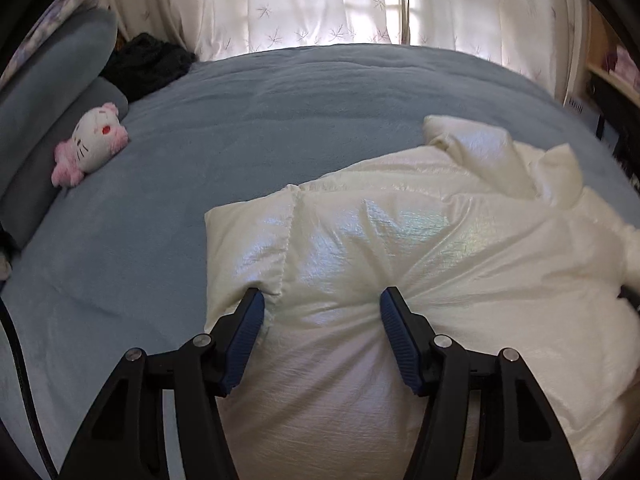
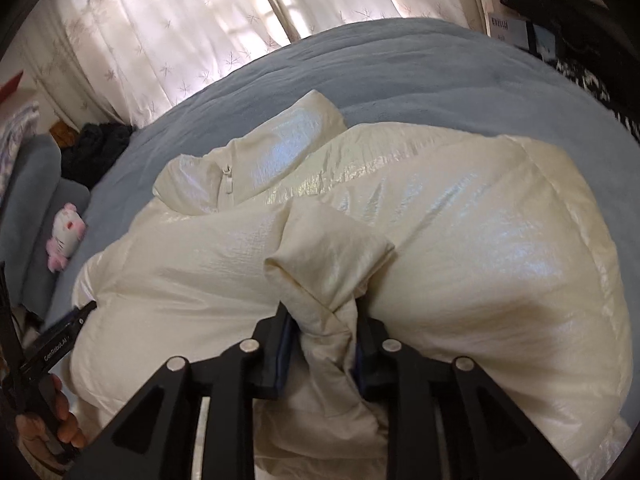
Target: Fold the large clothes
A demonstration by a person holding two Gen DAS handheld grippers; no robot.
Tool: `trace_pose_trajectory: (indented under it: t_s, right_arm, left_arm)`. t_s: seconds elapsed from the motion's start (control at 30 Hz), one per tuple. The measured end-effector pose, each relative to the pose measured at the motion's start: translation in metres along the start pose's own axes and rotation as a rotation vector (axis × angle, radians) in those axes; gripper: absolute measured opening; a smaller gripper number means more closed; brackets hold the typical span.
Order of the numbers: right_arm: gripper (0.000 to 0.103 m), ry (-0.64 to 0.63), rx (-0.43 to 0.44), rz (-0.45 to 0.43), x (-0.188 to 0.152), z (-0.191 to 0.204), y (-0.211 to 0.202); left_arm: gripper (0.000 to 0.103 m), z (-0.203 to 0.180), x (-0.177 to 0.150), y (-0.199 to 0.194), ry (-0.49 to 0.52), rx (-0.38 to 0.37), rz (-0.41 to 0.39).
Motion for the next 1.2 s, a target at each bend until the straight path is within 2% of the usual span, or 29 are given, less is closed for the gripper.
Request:
trace_pose_trajectory:
  t_s: [0.13, 0.27, 0.4, 0.53, 0.6, 0.77, 0.9, 1.03, 1.2]
  right_arm:
    - [0.032, -0.045, -0.051, 0.029, 0.0, 0.004, 0.001]
    - [0.034, -0.07, -0.112, 0.045, 0.005, 0.0, -0.018]
    - [0.034, -0.102, -0.131, -0.059, 0.017, 0.007, -0.053]
    - [0.036, -0.113, -0.08, -0.162, 0.027, 0.032, -0.075]
    - [0.036, -0.119, -0.049, -0.168, 0.029, 0.049, -0.068]
    - [0.036, -0.125, -0.03, -0.125, 0.022, 0.077, -0.021]
    - [0.036, -0.155, -0.099, -0.111, 0.017, 0.068, 0.014]
    - [0.036, -0.217, -0.099, -0.11, 0.013, 0.06, 0.028]
    - [0.036, -0.228, -0.097, -0.135, 0.009, 0.057, 0.038]
  left_arm:
    - [0.059, 0.0, 0.001, -0.003, 0.005, 0.003, 0.012]
    - [0.059, 0.004, 0.006, -0.019, 0.004, -0.003, 0.01]
    - [0.059, 0.004, 0.02, -0.049, -0.012, -0.035, -0.04]
    - [0.059, -0.011, 0.032, -0.067, -0.024, -0.083, -0.076]
    - [0.059, -0.025, 0.033, -0.066, -0.023, -0.103, -0.069]
    - [0.059, -0.054, 0.029, -0.039, -0.001, -0.103, -0.042]
    - [0.059, -0.062, 0.023, -0.01, 0.035, -0.052, -0.002]
    - [0.063, -0.066, 0.023, 0.001, 0.064, -0.054, -0.013]
    - [0.066, -0.067, 0.017, 0.016, 0.066, -0.069, -0.014]
Point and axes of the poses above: each gripper's, at about its wrist camera, not at the fingertips, and y roughly the way its jaws point, z to its left, x to its top, the point moved 9 cm from there along y, roughly the way its jaws point, and after that the axes turned 5 degrees about y, right-handed, at the moved point
